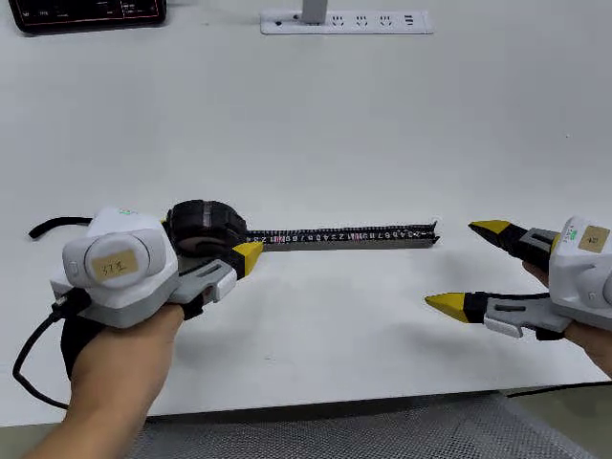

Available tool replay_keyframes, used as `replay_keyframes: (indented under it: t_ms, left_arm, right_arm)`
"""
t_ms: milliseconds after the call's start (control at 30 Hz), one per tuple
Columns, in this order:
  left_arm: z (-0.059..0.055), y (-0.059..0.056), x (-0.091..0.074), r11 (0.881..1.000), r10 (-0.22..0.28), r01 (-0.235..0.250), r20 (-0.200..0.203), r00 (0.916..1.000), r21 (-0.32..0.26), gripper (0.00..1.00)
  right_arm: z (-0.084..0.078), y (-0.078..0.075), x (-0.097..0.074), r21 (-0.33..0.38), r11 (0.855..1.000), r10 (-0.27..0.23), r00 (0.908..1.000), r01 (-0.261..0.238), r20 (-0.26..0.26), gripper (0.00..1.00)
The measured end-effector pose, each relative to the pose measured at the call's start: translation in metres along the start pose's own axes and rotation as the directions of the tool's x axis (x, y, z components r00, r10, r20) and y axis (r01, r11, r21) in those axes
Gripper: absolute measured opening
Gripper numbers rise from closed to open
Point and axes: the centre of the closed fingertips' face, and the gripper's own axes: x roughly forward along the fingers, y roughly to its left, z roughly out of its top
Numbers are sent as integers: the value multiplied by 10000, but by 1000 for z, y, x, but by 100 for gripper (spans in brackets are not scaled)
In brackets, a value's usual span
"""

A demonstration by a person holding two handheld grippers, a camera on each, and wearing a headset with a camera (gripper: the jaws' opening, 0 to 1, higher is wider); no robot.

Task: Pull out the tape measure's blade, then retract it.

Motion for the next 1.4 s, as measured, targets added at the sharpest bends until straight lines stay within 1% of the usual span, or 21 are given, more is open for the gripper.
replay_keyframes:
  t_ms: [33,100,300,367,433,467,600,733,1000,1233,1333,1400]
  left_arm:
    - [0,0,0,10000,56,-56,-11,10000,-24,69]
    - [2,0,1,9989,120,-115,103,9999,-448,70]
    - [2,0,3,9965,638,-623,247,9977,-561,70]
    - [3,3,3,9950,824,-805,295,9962,-592,68]
    - [3,4,3,9931,922,-893,356,9951,-766,67]
    - [4,5,4,9918,997,-962,383,9943,-839,66]
    - [4,7,5,9891,1186,-1144,410,9921,-925,65]
    - [4,10,5,9848,1375,-1319,433,9896,-1134,63]
    - [4,13,7,9797,1644,-1593,329,9858,-1218,60]
    - [3,16,8,9768,1797,-1750,283,9833,-1235,58]
    - [3,17,9,9743,1830,-1776,271,9827,-1388,58]
    - [3,17,9,9748,1842,-1792,264,9825,-1332,58]
  right_arm:
    - [0,-1,1,-49,10000,11,10000,-11,-19,64]
    - [0,-4,2,-141,9999,85,9999,-86,-60,62]
    - [-1,-9,7,-345,9987,370,9991,-377,-190,58]
    - [-1,-12,9,-484,9978,439,9987,-451,-269,57]
    - [0,-13,11,-511,9972,534,9982,-548,-289,53]
    - [0,-14,12,-680,9962,528,9980,-550,-339,53]
    - [1,-19,16,-892,9937,646,9969,-684,-451,51]
    - [2,-22,19,-1163,9893,813,9946,-884,-643,49]
    - [8,-27,23,-1502,9804,1154,9895,-1275,-867,44]
    - [7,-28,27,-1648,9738,1404,9844,-1566,-1056,43]
    - [5,-26,28,-1764,9692,1522,9809,-1721,-1208,42]
    - [4,-27,28,-1796,9675,1564,9795,-1779,-1273,41]
